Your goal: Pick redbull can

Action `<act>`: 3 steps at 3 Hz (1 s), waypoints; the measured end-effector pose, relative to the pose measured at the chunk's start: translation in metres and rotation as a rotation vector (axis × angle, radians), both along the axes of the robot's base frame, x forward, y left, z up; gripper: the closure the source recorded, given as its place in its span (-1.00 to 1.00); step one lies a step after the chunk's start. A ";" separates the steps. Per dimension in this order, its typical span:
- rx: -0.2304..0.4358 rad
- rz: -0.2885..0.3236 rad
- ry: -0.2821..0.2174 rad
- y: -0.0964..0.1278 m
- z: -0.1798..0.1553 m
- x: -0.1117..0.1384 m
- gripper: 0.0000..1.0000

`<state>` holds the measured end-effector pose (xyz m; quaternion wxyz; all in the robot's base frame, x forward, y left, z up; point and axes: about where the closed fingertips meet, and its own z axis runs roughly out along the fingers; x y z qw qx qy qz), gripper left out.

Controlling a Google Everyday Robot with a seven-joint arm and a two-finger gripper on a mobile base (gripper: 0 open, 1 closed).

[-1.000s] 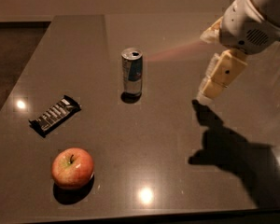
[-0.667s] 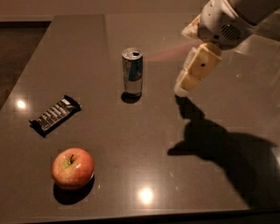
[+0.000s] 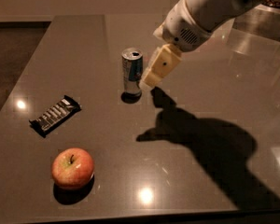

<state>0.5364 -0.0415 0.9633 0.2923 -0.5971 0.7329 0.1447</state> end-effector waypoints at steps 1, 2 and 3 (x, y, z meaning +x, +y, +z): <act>0.015 0.008 0.004 0.018 -0.010 0.008 -1.00; 0.032 0.011 0.016 0.030 -0.020 0.019 -1.00; 0.043 0.004 0.029 0.035 -0.026 0.030 -1.00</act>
Offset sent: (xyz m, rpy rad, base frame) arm 0.0358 0.0400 -0.0324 0.0542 0.0356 0.0088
